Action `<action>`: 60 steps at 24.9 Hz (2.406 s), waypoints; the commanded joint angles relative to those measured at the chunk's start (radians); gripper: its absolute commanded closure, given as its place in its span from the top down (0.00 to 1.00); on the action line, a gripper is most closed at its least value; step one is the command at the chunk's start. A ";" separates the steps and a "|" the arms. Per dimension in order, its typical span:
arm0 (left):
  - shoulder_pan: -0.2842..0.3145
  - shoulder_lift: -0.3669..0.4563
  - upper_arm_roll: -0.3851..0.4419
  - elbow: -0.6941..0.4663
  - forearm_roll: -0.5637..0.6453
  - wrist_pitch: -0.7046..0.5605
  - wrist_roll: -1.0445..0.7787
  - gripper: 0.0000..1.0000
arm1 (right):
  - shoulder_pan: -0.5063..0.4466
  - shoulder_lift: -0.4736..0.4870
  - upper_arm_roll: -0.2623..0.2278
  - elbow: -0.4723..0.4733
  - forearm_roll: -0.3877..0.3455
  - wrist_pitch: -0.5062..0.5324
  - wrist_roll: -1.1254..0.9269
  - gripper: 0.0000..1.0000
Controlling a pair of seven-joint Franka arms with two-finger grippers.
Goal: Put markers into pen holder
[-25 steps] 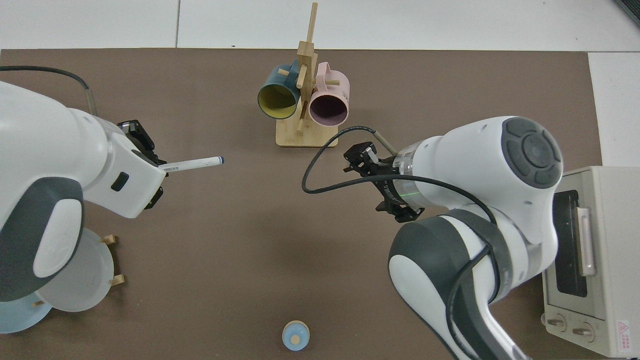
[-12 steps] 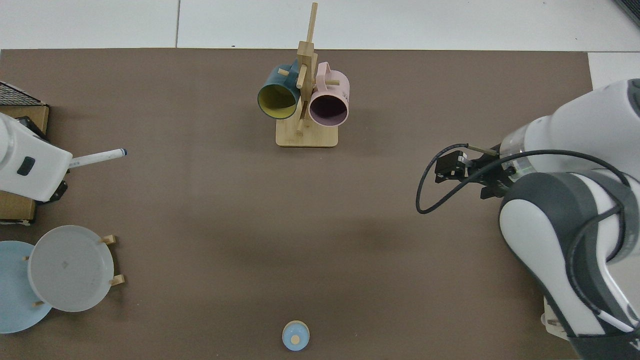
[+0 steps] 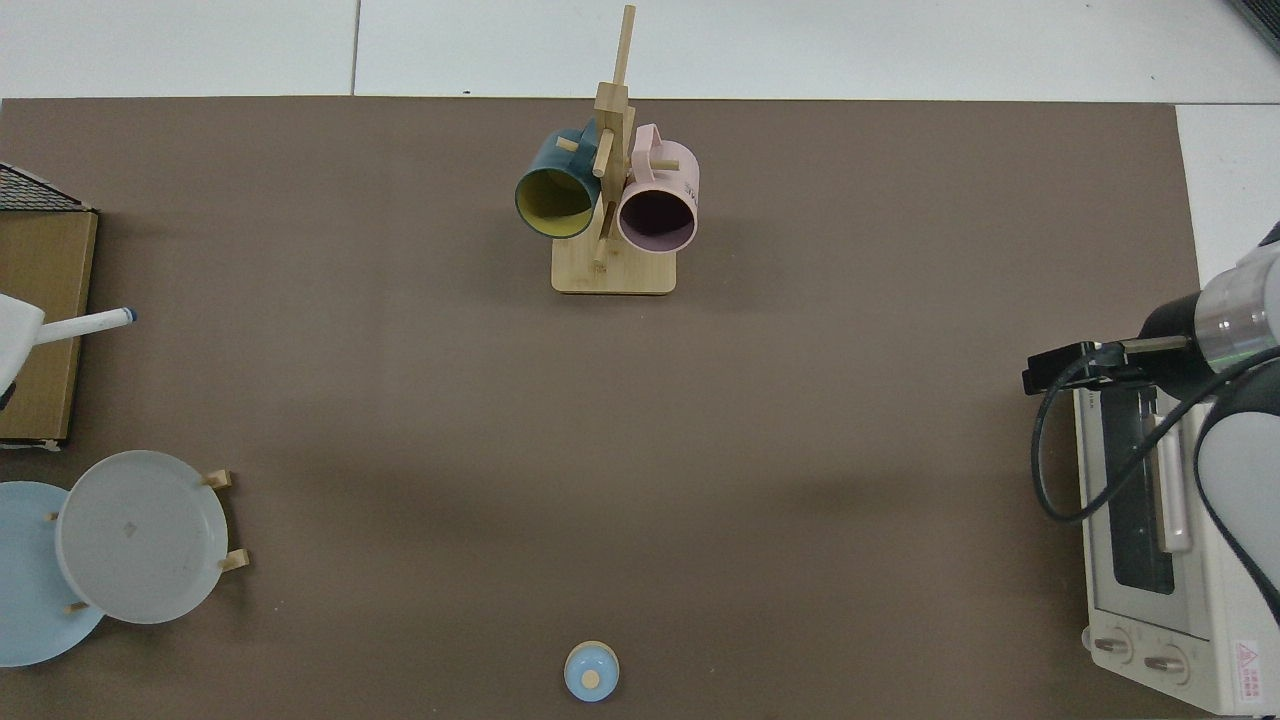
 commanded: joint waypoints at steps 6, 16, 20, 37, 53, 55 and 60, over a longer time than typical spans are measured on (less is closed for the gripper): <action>0.124 0.012 -0.001 0.039 0.148 -0.012 0.084 0.00 | -0.007 -0.004 0.017 0.005 -0.018 0.003 -0.083 1.00; 0.138 0.111 0.002 0.197 0.364 0.009 0.242 0.00 | -0.009 -0.005 0.016 0.005 -0.032 0.018 -0.061 1.00; 0.176 0.128 0.005 0.203 0.403 0.115 0.313 0.00 | -0.009 -0.005 0.016 0.005 -0.053 0.039 -0.061 1.00; 0.219 0.171 0.002 0.182 0.587 0.206 0.511 0.00 | -0.010 -0.011 0.014 0.005 -0.073 0.067 -0.063 1.00; 0.213 0.183 0.002 0.113 0.631 0.112 0.509 0.00 | -0.009 -0.016 0.016 0.005 -0.072 0.065 -0.063 1.00; 0.208 0.200 0.001 0.111 0.662 0.086 0.508 0.00 | -0.010 -0.016 0.016 0.005 -0.072 0.065 -0.063 1.00; 0.201 0.216 0.001 0.116 0.670 0.085 0.503 1.00 | -0.012 -0.017 0.014 0.005 -0.072 0.062 -0.063 1.00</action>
